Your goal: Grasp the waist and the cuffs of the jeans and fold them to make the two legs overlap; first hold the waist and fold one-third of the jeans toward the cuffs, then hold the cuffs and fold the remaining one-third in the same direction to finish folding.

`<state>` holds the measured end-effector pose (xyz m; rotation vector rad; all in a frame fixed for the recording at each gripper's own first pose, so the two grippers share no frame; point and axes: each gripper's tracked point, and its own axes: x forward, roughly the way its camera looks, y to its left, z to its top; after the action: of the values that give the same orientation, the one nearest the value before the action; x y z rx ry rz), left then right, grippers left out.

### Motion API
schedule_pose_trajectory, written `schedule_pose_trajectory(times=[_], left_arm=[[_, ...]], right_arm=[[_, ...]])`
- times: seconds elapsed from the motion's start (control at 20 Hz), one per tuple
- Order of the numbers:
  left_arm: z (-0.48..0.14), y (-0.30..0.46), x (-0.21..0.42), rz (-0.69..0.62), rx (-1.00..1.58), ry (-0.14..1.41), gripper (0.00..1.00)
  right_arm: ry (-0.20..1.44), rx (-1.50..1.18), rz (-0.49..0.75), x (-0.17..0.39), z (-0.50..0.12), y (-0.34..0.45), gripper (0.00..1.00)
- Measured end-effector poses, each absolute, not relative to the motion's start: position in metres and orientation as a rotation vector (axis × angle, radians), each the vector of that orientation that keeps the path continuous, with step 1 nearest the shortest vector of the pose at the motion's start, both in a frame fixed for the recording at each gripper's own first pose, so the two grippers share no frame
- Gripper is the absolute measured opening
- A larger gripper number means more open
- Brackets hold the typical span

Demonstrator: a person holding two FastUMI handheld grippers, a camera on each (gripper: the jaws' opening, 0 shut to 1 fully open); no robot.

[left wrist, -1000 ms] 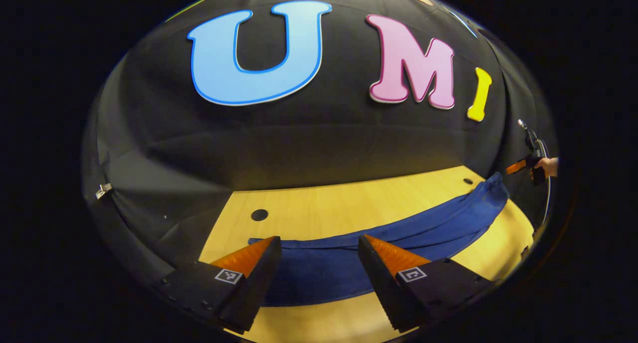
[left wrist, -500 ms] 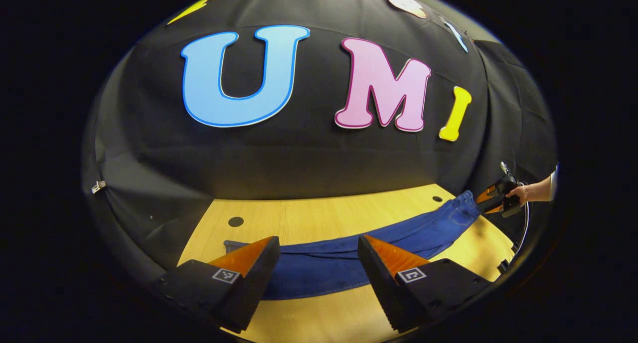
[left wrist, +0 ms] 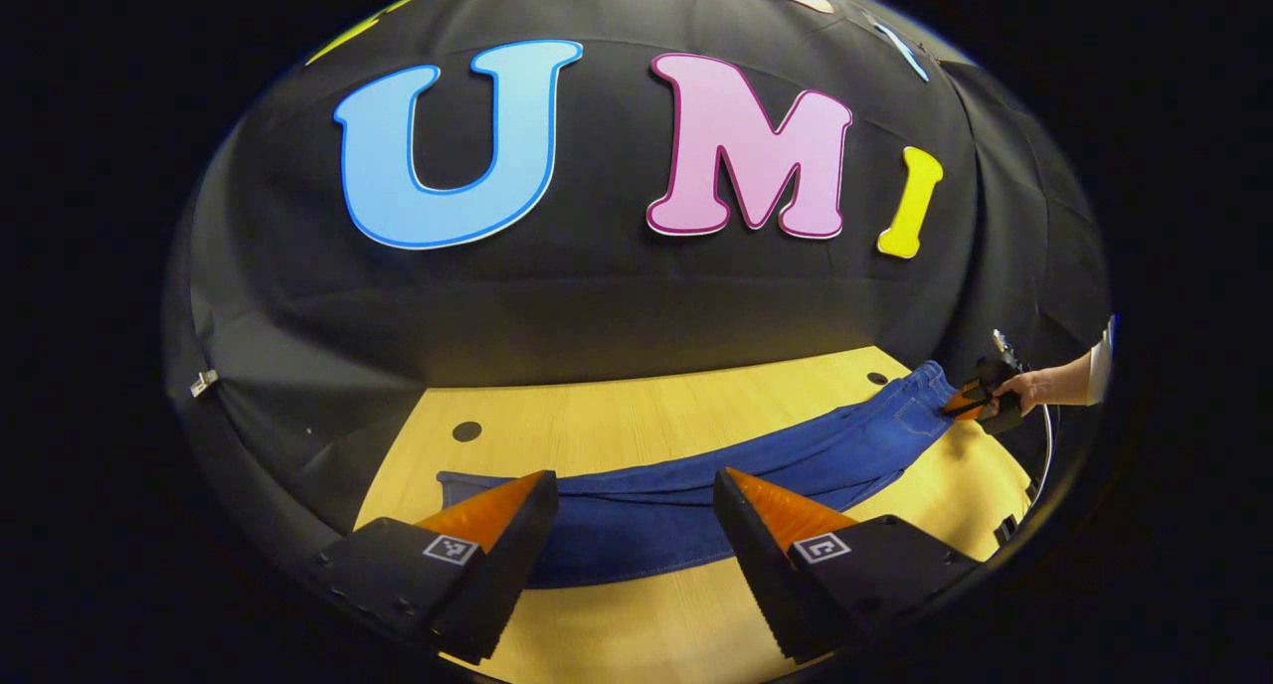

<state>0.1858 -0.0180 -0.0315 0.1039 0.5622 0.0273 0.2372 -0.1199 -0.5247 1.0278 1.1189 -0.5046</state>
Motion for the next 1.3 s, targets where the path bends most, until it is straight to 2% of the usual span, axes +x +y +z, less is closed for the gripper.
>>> schedule_pose_trajectory(times=[0.05,0.15,0.2,0.25,0.45,0.5,0.55,0.75,0.8,1.0,1.05,1.1,1.3], left_arm=[[-0.031,-0.023,0.184,0.028,0.102,0.563,0.99],[-0.028,-0.028,0.18,0.036,0.102,0.561,0.98],[-0.027,-0.027,0.177,0.046,0.103,0.555,0.98],[-0.026,-0.025,0.174,0.053,0.095,0.552,0.98],[-0.026,-0.01,0.155,0.038,0.053,0.559,0.98],[-0.025,-0.002,0.149,0.04,0.063,0.57,0.98],[-0.022,0.006,0.145,0.036,0.066,0.569,0.98],[-0.016,0.03,0.133,0.014,0.049,0.558,0.99],[-0.015,0.036,0.132,0.009,0.045,0.555,0.98],[-0.021,0.059,0.12,-0.004,0.03,0.553,0.98],[-0.023,0.064,0.118,-0.008,0.02,0.556,0.98],[-0.025,0.069,0.115,-0.007,0.01,0.562,0.98],[-0.034,0.09,0.098,0.008,-0.039,0.584,0.98]], right_arm=[[1.105,1.034,-0.501,0.24,-0.525,-0.12,0.06],[1.099,1.041,-0.48,0.242,-0.523,-0.122,0.0],[1.093,1.034,-0.474,0.243,-0.524,-0.122,0.0],[1.082,1.017,-0.469,0.242,-0.521,-0.124,0.05],[1.018,0.914,-0.46,0.245,-0.497,-0.124,0.05],[0.986,0.892,-0.447,0.25,-0.485,-0.123,0.11],[0.961,0.882,-0.421,0.256,-0.471,-0.117,0.0],[0.863,0.774,-0.331,0.268,-0.414,-0.103,0.0],[0.838,0.75,-0.299,0.272,-0.397,-0.095,0.05],[0.728,0.581,-0.106,0.273,-0.311,-0.049,0.05],[0.698,0.547,-0.05,0.272,-0.288,-0.032,0.08],[0.671,0.514,0.009,0.271,-0.273,-0.014,0.05],[0.612,0.402,0.22,0.239,-0.237,0.079,0.05]])
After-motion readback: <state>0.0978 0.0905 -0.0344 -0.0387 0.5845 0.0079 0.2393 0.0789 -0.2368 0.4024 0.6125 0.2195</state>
